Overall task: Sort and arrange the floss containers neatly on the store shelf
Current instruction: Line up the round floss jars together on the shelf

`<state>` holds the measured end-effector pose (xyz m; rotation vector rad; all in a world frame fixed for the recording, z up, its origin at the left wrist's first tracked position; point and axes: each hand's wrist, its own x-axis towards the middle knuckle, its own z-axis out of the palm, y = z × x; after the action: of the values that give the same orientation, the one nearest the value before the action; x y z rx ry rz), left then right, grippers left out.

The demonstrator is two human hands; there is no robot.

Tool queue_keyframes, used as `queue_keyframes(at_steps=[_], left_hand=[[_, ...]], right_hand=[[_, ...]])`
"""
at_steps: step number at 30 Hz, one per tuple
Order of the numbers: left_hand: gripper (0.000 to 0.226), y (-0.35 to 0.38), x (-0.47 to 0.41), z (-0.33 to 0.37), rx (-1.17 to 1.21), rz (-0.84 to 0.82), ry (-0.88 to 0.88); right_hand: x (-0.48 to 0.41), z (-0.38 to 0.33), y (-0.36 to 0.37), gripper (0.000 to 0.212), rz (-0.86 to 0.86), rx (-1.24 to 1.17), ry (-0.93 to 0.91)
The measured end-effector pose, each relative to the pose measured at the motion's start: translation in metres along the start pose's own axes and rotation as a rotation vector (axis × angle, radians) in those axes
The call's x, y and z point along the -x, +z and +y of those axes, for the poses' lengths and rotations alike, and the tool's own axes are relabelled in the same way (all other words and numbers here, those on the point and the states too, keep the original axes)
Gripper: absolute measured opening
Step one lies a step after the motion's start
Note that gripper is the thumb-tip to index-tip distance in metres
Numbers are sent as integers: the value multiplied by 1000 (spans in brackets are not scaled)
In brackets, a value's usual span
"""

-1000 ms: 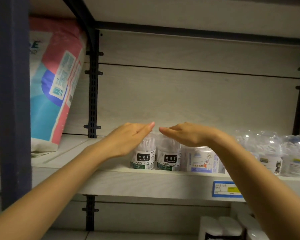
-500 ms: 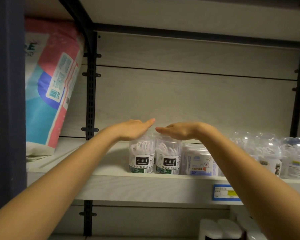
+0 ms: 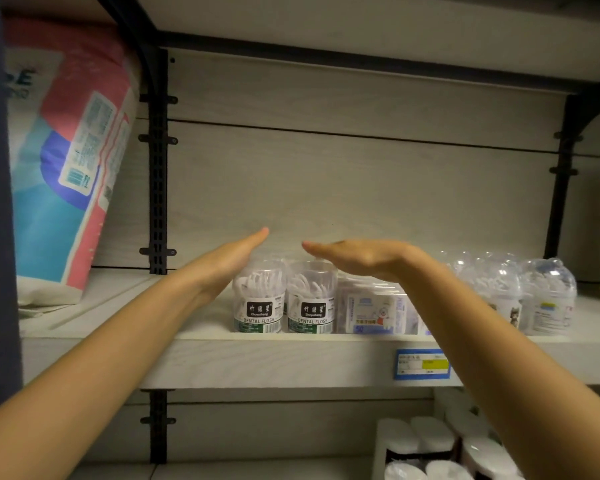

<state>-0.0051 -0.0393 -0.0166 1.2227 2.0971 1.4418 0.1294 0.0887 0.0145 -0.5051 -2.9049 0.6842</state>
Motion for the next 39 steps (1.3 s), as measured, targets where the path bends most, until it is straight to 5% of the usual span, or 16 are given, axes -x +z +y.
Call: queue_keyframes(at_steps=[6,10,14,19,27,39], left_hand=[[66,2,14,8,27,33,34],[63,9,31,24,-310,305,309],[63,41,52,56,-761,92,598],[82,80,32,92,-1100,-273,329],[94,101,-6,121,-1212,-360,-102],[64,100,-11,116,-1162,-364,-86]], right_hand=[[13,1,-6,58,39,-4,-24],[56,32,-46,50,237,26,-21],[94,70,-71,57,69,242,95],[90,85,-69,88,-54,531,140],[55,88,-73,80,-244,763,78],[55,97,-75,77,-211,726,11]])
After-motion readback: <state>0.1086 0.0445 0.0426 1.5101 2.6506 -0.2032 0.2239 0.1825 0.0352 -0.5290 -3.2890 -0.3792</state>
